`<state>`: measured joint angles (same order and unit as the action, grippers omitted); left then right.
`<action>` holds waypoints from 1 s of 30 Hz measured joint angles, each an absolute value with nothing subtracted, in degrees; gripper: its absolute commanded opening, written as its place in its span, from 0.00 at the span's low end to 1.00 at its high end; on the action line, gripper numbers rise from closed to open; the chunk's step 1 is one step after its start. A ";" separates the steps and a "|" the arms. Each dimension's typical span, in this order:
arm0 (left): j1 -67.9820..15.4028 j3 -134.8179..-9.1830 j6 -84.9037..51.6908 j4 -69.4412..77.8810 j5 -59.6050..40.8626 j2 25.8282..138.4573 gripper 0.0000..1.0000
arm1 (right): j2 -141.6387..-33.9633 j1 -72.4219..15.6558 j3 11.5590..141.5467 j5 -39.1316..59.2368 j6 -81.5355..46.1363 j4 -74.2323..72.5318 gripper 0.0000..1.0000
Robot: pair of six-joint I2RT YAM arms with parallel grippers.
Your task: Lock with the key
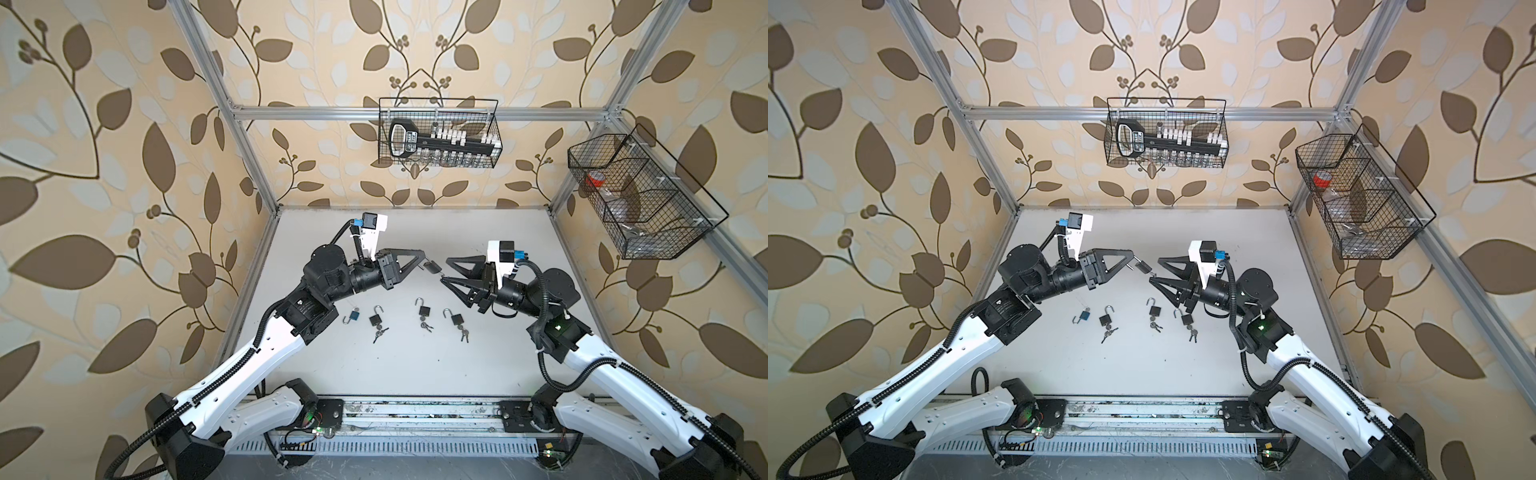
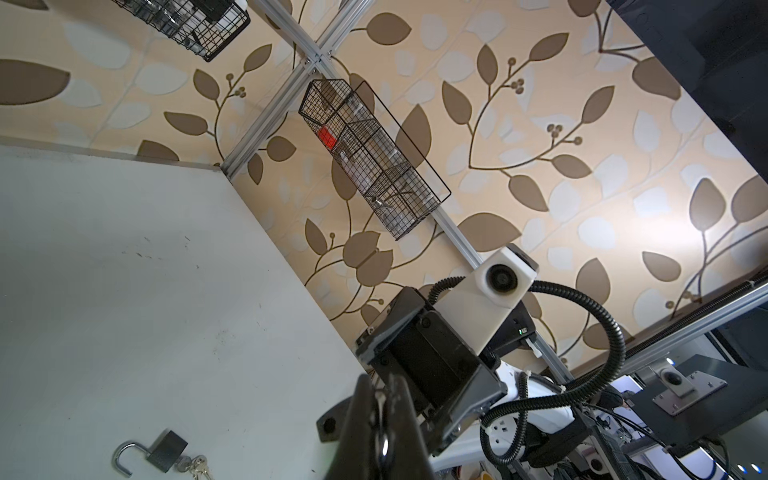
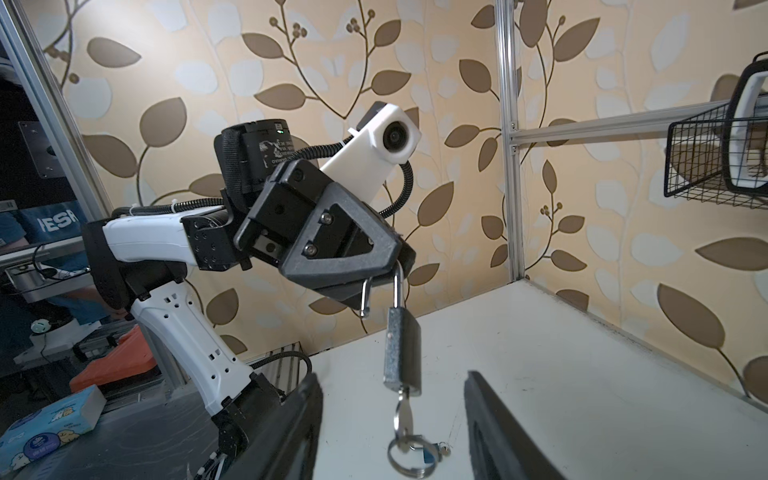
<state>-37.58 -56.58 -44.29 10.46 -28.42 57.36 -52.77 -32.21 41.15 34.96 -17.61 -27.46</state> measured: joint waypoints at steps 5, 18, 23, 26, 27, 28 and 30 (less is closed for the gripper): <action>-37.58 -56.58 -44.99 10.85 -28.27 57.36 0.00 | -55.48 -32.25 44.34 36.49 -15.68 -27.14 0.43; -37.95 -56.58 -45.41 11.53 -28.27 57.49 0.00 | -59.00 -33.32 45.74 38.57 -14.52 -25.82 0.28; -37.95 -56.58 -45.43 11.90 -28.27 57.49 0.00 | -59.42 -33.50 45.78 38.57 -14.22 -25.28 0.21; -37.95 -56.58 -45.41 11.90 -28.25 57.49 0.00 | -59.40 -33.54 45.78 38.54 -14.04 -25.12 0.19; -37.95 -56.58 -45.41 11.88 -28.25 57.49 0.00 | -59.40 -33.54 45.78 38.54 -14.09 -25.10 0.19; -37.95 -56.58 -45.41 11.88 -28.25 57.49 0.00 | -59.37 -33.54 45.78 38.54 -14.11 -25.08 0.19; -37.95 -56.58 -45.41 11.90 -28.27 57.49 0.00 | -59.24 -33.54 45.78 38.54 -14.17 -25.08 0.22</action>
